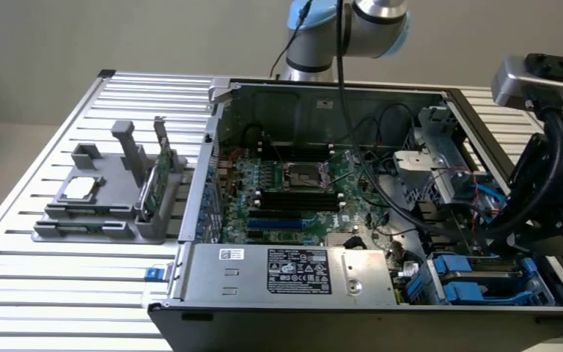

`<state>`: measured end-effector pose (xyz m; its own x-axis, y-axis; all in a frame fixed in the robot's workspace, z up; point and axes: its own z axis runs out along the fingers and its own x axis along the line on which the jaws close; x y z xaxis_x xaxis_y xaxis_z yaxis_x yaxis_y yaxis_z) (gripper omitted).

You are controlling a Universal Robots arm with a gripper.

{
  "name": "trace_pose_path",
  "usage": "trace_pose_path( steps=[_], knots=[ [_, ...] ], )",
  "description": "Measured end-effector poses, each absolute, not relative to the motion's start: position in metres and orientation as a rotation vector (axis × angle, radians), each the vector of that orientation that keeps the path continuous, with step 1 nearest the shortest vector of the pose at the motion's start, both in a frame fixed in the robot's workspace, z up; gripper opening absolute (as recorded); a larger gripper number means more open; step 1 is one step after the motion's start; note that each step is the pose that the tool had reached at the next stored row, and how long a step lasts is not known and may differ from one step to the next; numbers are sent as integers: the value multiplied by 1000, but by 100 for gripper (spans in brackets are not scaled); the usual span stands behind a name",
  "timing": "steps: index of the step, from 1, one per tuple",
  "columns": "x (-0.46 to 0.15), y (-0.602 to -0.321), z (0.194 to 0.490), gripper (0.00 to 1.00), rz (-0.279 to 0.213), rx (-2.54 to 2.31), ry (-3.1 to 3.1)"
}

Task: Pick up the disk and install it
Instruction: 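Insert the first disk wire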

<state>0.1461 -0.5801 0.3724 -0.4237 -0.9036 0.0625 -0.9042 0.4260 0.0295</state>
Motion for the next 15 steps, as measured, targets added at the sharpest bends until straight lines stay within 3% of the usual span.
trace_pose_path(
  steps=[15],
  knots=[
    [146, -580, 371, 36, -1, 1278, -2794]
  ],
)
